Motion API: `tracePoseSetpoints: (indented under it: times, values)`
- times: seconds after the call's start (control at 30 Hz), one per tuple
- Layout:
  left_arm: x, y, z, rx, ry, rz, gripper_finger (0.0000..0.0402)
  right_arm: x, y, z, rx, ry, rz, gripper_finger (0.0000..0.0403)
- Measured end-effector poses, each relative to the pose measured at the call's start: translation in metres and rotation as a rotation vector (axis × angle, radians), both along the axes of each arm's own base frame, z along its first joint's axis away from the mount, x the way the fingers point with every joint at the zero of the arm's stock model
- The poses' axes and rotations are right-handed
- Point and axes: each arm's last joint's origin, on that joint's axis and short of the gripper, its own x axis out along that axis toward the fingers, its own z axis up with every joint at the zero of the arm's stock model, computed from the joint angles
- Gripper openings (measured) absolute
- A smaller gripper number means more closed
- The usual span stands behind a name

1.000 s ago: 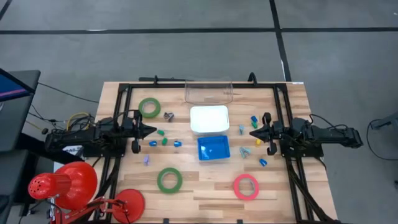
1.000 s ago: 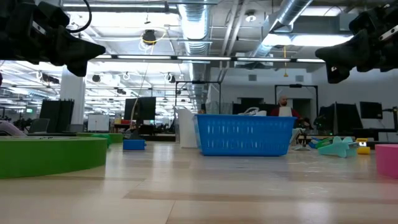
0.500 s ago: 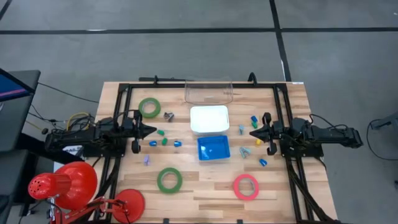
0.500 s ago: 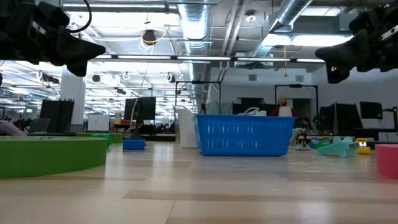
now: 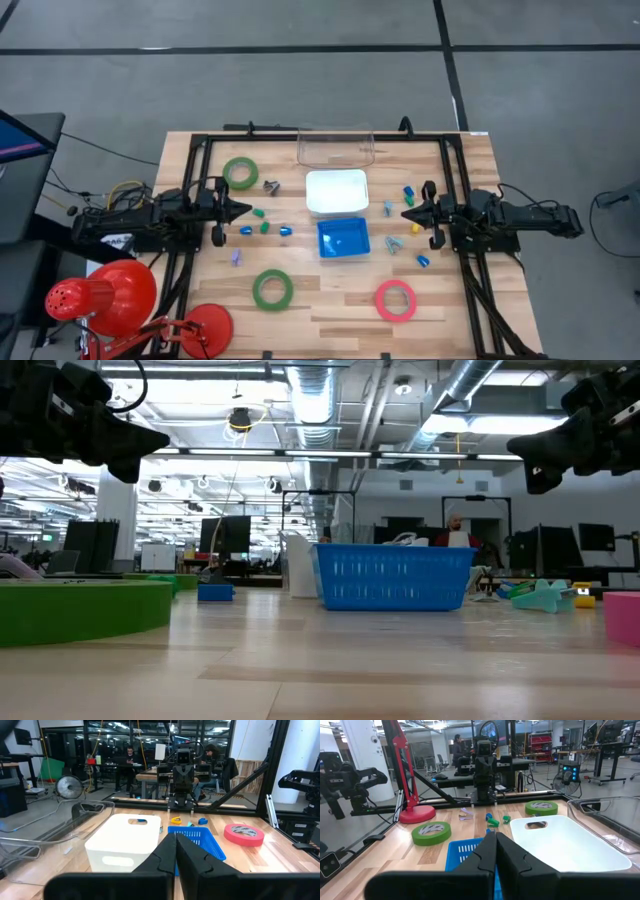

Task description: Pick and place Stapler, Stapler remover, tape

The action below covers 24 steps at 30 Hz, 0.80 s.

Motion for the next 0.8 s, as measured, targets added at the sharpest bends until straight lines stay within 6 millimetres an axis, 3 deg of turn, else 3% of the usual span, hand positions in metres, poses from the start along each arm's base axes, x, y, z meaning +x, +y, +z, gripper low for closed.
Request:
tracePoseSetpoints:
  times: [0.8]
  values:
    - [0.0000,0.0000,-0.0001,0.000,0.000,0.001,0.0003,0.0001,0.0000,0.0013,0.000,-0.018,-0.002,0.0000]
